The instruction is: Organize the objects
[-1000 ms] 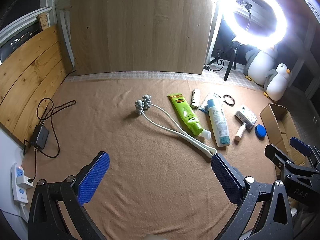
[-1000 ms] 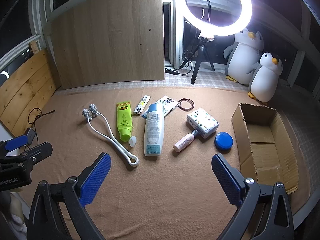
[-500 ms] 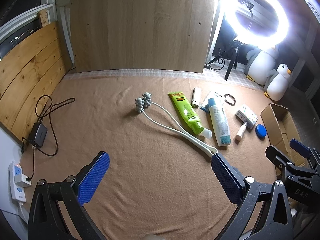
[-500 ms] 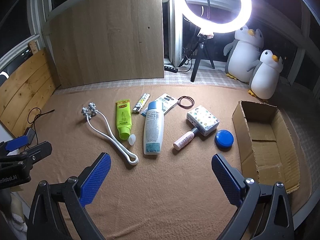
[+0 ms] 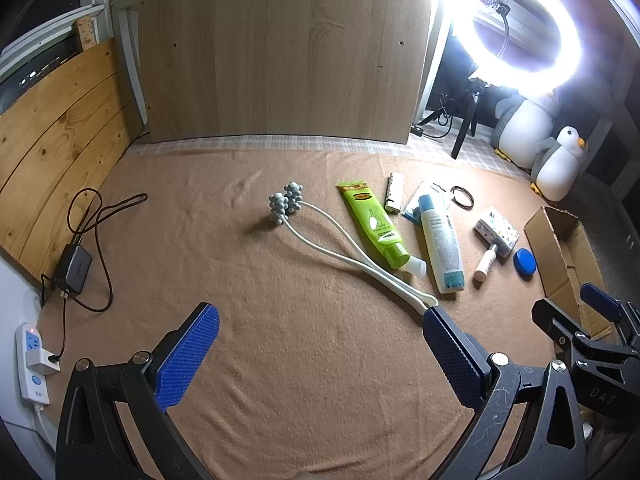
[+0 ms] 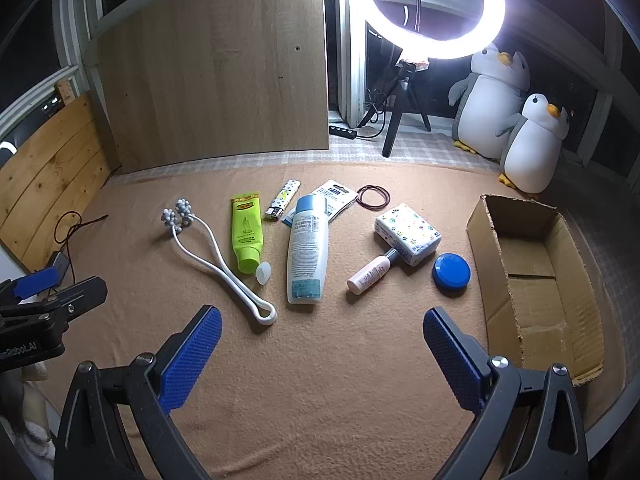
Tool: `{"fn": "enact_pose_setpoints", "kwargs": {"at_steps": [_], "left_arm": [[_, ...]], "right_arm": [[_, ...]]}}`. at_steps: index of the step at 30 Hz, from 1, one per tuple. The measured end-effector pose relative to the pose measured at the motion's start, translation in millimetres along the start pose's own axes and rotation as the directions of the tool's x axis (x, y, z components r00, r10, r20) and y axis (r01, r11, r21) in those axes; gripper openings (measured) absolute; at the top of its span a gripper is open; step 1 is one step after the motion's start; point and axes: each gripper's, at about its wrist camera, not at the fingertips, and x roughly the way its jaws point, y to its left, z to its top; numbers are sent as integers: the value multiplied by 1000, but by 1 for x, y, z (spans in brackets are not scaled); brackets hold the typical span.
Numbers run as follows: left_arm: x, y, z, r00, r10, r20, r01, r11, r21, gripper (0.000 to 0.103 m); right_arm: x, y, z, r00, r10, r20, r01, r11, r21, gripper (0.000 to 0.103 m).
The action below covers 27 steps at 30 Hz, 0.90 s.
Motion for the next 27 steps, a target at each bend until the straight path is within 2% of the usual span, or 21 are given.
{"fn": "enact_pose_setpoints", "kwargs": {"at_steps": [8,12,16,21,27], "left_arm": [[8,4,8,1000,1,3,0,1000,-8,103],[24,17,22,1000,13,0,-13,999,-37,103],[45,34,39,1000,27,0,-27,997,-74,102],[85,51,57,998,46,-36,-49,993,-105,94],[144,62,72,991,32,-128,-49,990,-134,80]], "right_arm": [[8,7,4,999,34,0,-34,999,-36,100],[21,18,13,995,100,-22,-102,992,-78,99],[38,27,21,986,153,-60,-159,982,-100,87],[64,34,23,964,223,-145,-233,971,-59,67],[72,35,18,956,236,-174,-246,968,-40,65]]}}
